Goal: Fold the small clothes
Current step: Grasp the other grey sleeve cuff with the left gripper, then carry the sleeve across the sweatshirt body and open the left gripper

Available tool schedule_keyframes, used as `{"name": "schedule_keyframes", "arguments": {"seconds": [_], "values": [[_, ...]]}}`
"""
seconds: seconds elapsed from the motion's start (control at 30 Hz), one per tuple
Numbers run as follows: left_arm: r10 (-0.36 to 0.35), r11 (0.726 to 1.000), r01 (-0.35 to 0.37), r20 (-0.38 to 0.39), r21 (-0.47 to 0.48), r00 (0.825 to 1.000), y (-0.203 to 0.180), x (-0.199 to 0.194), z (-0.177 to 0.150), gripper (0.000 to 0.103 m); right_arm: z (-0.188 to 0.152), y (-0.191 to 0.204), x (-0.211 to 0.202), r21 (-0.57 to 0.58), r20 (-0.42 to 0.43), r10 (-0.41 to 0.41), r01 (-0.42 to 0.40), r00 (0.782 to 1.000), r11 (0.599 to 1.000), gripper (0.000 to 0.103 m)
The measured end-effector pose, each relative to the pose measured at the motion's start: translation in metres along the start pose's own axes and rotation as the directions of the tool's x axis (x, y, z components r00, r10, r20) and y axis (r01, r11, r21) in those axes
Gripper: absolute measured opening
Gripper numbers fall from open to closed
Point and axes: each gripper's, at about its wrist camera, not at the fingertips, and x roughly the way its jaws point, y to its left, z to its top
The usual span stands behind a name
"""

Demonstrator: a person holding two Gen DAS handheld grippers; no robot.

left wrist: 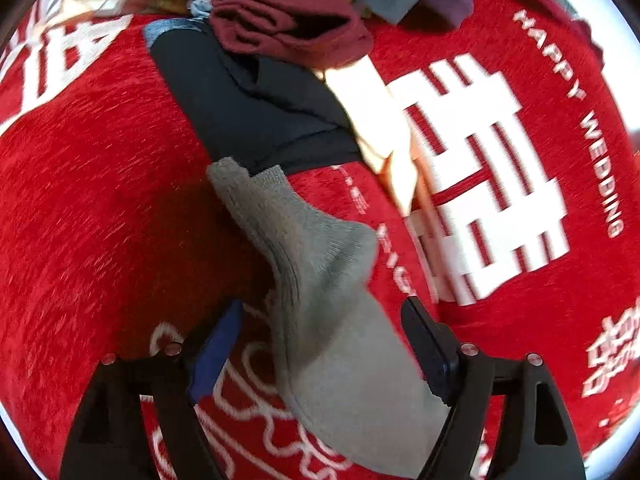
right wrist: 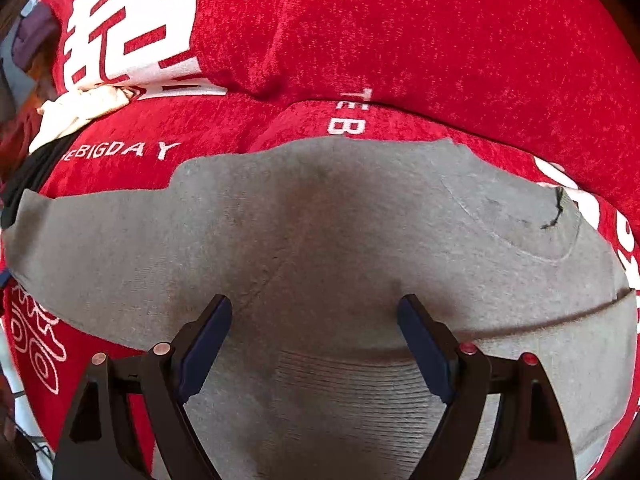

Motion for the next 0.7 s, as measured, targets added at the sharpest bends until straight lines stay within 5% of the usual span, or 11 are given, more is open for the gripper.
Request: {"name": "schedule_keyframes", "arguments": {"seconds": [0.03,0.1,0.23,0.47,0.7], "values": [[0.004,1.000,-0.004,-0.003,0.003,1.000,0.001,0.007,0.003,0.068,0.001,-0.001,0.000,0.001,-0.002,0.003,-0.003,1.000,1.000,0.087],[0.016,1.000,-0.016,-0.024,0.004,1.000,0.005,0.023,0.014,0.017,0.004,-0.004,-0.003,0.000,0.005,0.002,-0.002,1.000,1.000,0.087],[0.005,1.000,-0.004,-0.034,0.028,0.999,0.010,0.027,0.018,0.013,0.020,-0.006,-0.005,0.003,0.026,-0.017,0.017,1.000,1.000,0.087],[-0.004,0.997,-0.003,0.091,0.075,0.996,0.005,-0.021,-0.007,0.013,0.035,0.021,0.029,-0.026,-0.018,-0.092,0.092,0.996,0.995,0.087],[0.000,0.993,-0.014,0.117,0.115,0.993,-0.010,-0.032,-0.006,0.013,0.016,0.099,0.027,-0.318,0.029,-0.099,0.103,0.995,0.943,0.087]]}}
